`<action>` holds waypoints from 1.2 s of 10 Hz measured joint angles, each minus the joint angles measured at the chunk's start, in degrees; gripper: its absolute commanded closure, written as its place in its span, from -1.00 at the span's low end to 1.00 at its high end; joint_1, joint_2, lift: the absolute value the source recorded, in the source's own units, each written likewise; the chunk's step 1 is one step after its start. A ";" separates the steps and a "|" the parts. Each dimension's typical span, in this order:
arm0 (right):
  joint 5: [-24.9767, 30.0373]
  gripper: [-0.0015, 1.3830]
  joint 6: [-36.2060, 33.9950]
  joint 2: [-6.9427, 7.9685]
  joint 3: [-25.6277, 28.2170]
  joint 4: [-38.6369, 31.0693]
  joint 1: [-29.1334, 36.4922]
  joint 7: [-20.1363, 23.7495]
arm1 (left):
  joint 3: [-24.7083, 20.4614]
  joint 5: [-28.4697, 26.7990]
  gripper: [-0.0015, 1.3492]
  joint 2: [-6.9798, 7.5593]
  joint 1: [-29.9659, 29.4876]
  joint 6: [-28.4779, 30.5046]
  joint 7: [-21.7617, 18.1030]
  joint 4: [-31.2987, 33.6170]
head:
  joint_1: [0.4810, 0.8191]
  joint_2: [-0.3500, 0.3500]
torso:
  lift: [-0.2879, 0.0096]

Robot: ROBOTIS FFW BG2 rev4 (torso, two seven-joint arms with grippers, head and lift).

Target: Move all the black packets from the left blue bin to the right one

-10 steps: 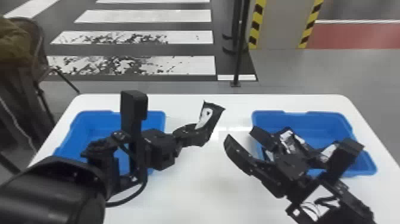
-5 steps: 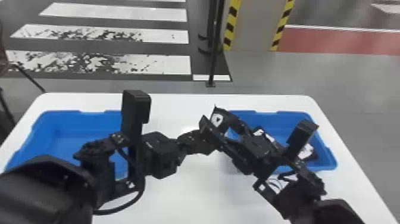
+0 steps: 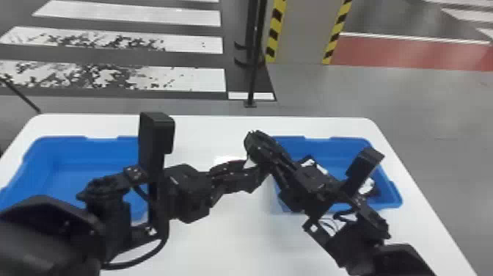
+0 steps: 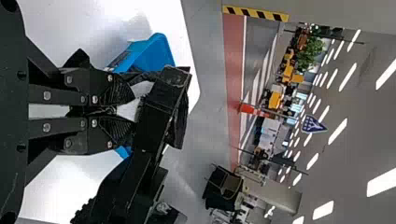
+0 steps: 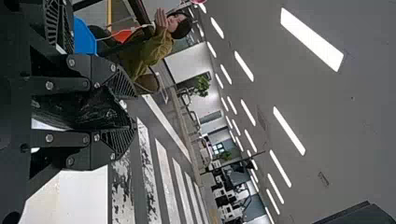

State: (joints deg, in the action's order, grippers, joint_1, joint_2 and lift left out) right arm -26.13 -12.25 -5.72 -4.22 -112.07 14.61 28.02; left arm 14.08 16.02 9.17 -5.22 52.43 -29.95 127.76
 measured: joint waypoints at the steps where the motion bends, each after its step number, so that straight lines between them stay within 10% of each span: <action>1: -0.25 0.84 0.02 0.01 0.19 -0.03 -0.05 0.02 | -1.40 0.10 -0.63 -0.39 -1.02 -1.49 0.07 0.02 | 0.27 -0.34 | -0.01; 2: -0.41 0.84 0.02 0.02 0.92 0.24 -0.34 0.02 | -3.36 0.14 -0.86 -0.79 -2.46 -3.37 0.08 0.11 | 0.27 -0.31 | -0.01; 8: 8.78 0.80 0.16 -1.35 14.58 13.08 -9.44 -1.22 | -19.30 0.50 -0.80 -4.12 -22.67 -11.29 0.36 17.31 | 0.27 -0.43 | -0.01; 12: 14.34 -0.66 0.18 -2.85 18.48 22.78 -13.51 -1.76 | -23.90 2.92 -0.80 -5.83 -30.50 -14.83 0.90 21.85 | 0.27 -0.59 | -0.01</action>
State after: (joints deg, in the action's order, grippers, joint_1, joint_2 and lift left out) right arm -11.79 -12.08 -8.57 14.26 -89.29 1.10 26.26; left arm -9.82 18.93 3.34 -35.72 37.60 -29.04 149.61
